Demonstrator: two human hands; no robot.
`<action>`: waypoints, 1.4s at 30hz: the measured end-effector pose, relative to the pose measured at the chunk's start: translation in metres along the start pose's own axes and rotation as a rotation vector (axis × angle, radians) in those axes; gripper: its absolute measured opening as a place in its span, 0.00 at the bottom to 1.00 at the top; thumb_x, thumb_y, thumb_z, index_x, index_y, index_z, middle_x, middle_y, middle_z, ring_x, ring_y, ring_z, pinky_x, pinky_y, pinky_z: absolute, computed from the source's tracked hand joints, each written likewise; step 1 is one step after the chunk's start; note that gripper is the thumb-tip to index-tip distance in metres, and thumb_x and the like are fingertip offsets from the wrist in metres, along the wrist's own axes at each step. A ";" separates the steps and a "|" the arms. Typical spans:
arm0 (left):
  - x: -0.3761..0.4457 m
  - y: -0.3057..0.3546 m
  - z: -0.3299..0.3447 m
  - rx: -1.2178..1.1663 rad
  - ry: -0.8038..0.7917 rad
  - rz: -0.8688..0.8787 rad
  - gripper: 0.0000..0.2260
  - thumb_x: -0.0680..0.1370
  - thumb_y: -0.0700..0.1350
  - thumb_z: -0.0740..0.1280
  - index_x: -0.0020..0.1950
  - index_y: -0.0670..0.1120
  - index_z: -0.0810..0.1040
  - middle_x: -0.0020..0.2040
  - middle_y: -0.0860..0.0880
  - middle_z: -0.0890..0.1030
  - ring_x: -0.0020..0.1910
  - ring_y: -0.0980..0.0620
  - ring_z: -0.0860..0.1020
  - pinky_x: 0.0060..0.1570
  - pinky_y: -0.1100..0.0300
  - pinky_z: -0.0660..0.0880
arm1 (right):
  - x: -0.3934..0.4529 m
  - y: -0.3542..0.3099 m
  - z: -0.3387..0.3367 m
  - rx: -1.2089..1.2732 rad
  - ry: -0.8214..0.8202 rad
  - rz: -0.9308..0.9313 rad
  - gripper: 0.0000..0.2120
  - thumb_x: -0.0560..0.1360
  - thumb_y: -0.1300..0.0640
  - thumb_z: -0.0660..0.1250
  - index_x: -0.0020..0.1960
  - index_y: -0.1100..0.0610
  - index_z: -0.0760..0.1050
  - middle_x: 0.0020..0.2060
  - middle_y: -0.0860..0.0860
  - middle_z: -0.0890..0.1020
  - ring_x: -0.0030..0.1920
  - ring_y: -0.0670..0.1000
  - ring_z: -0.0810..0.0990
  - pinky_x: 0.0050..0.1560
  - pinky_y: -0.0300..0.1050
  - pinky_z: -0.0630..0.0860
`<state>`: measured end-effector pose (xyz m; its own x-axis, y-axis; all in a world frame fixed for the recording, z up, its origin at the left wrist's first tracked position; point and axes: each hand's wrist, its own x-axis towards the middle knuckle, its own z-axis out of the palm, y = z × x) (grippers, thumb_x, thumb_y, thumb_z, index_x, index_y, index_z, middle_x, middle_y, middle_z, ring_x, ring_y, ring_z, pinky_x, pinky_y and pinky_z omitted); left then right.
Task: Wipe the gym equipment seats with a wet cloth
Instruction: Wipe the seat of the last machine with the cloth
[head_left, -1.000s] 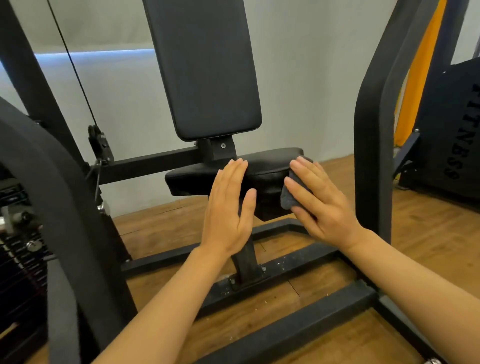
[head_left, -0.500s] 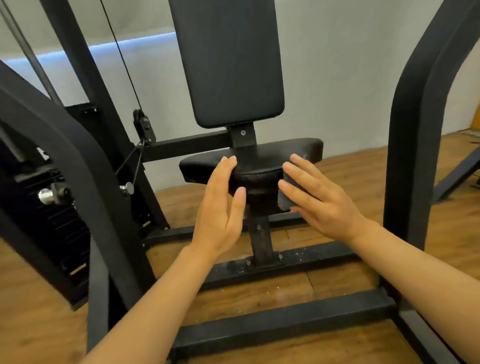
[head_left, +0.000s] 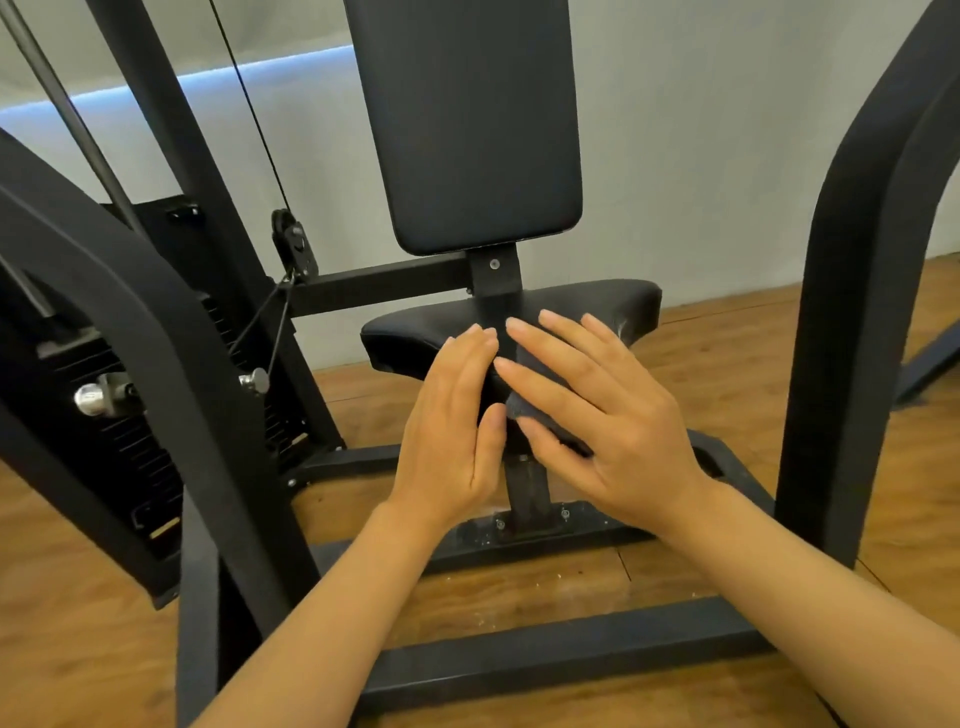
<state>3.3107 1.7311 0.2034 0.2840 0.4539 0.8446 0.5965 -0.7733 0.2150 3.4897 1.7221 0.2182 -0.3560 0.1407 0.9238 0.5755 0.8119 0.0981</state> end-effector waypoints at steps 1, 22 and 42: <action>0.000 -0.002 0.003 -0.003 0.023 0.030 0.21 0.86 0.52 0.50 0.74 0.42 0.62 0.74 0.44 0.67 0.76 0.46 0.65 0.72 0.40 0.64 | -0.006 0.004 -0.001 0.018 -0.009 -0.008 0.19 0.83 0.55 0.62 0.73 0.56 0.69 0.74 0.55 0.68 0.76 0.56 0.65 0.76 0.55 0.61; -0.002 0.010 0.002 -0.081 0.024 -0.070 0.20 0.84 0.52 0.54 0.73 0.45 0.64 0.73 0.45 0.68 0.76 0.50 0.63 0.72 0.39 0.64 | -0.024 0.023 0.003 -0.047 -0.055 -0.048 0.21 0.85 0.55 0.58 0.77 0.50 0.61 0.80 0.48 0.56 0.79 0.54 0.56 0.78 0.57 0.57; 0.006 0.046 0.027 0.311 0.219 -0.130 0.20 0.86 0.49 0.50 0.71 0.39 0.68 0.70 0.46 0.70 0.72 0.45 0.68 0.71 0.42 0.65 | -0.034 0.061 0.032 0.394 0.166 -0.139 0.20 0.84 0.56 0.59 0.75 0.56 0.65 0.77 0.55 0.62 0.78 0.56 0.58 0.77 0.56 0.58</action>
<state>3.3600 1.7103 0.2050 0.0449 0.4079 0.9119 0.8253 -0.5296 0.1962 3.5137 1.7846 0.1809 -0.2687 -0.0516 0.9618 0.1949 0.9750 0.1068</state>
